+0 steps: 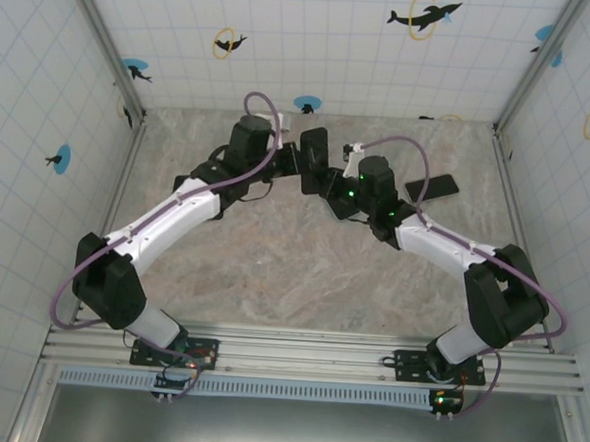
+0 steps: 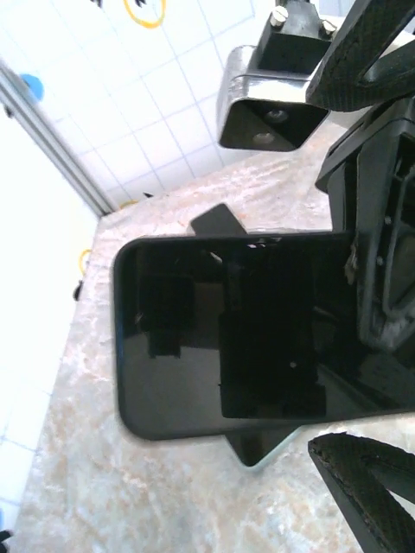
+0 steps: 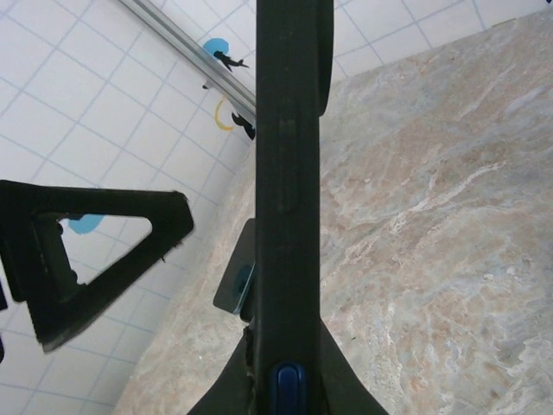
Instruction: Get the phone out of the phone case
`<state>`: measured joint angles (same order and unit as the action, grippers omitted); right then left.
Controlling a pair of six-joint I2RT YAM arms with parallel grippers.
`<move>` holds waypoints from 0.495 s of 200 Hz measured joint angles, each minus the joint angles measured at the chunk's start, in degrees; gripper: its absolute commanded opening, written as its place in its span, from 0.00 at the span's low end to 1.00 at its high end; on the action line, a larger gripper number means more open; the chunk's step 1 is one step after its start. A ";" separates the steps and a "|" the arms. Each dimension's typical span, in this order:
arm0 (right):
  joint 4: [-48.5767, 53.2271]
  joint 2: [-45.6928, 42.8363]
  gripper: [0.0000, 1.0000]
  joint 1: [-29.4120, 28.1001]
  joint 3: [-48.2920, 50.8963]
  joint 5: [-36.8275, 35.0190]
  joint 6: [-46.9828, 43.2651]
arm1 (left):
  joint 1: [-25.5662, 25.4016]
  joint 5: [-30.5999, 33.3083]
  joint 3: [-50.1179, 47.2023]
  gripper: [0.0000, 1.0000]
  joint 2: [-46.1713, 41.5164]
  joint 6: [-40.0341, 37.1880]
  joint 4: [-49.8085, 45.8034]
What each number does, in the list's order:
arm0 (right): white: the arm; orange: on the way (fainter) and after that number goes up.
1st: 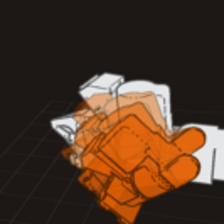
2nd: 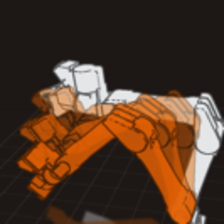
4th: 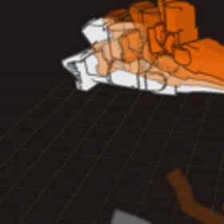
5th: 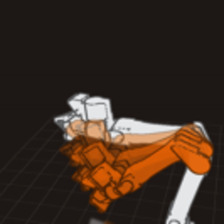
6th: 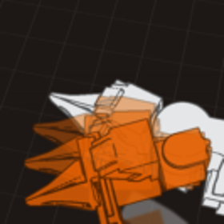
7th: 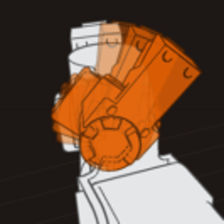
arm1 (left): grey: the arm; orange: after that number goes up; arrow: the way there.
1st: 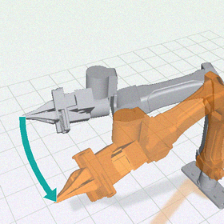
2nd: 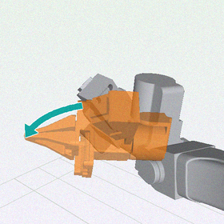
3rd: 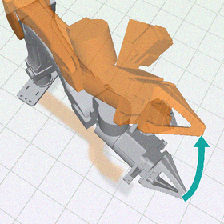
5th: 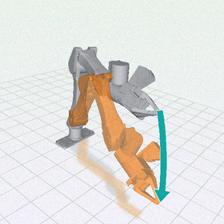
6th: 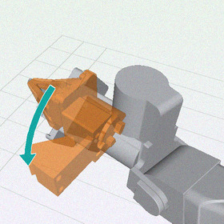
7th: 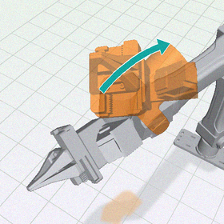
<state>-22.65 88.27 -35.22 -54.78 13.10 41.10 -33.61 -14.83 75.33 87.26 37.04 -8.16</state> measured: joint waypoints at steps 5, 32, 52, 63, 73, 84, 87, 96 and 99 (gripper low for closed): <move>-0.02 -0.24 0.02 0.39 0.02 0.42 0.52 | 1.09 -0.96 -0.33 0.98 -0.33 0.04 0.57; -2.16 -1.75 0.02 3.13 0.33 4.76 5.64 | 6.34 -7.15 -2.38 0.95 -0.66 1.22 4.11; -5.42 -2.38 0.02 4.72 0.31 8.72 10.29 | 8.13 -12.17 -2.56 0.92 0.28 3.32 7.19; -7.30 -2.56 0.02 5.11 0.31 11.06 13.05 | 8.39 -14.80 -2.54 0.90 1.07 5.18 9.68; -9.14 -2.60 0.02 5.33 0.33 13.18 15.72 | 8.55 -17.44 -2.54 0.87 1.99 7.19 12.72; -10.93 -2.64 0.02 5.35 0.31 14.86 18.25 | 8.55 -19.93 -2.49 0.83 3.17 9.90 15.89; -11.39 -2.64 0.02 5.33 0.33 15.28 18.82 | 8.55 -20.55 -2.38 0.82 3.48 10.45 16.63; -13.11 -2.64 0.02 5.33 0.33 16.57 21.14 | 8.55 -22.29 -1.81 0.78 4.72 12.72 18.99; -13.66 -2.64 0.02 5.33 0.33 16.83 21.92 | 8.55 -22.75 -1.62 0.77 5.25 13.79 19.76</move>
<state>-36.32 85.62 -29.89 -54.46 29.93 63.02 -25.06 -37.58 73.71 92.51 50.83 11.60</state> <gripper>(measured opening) 0.122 0.822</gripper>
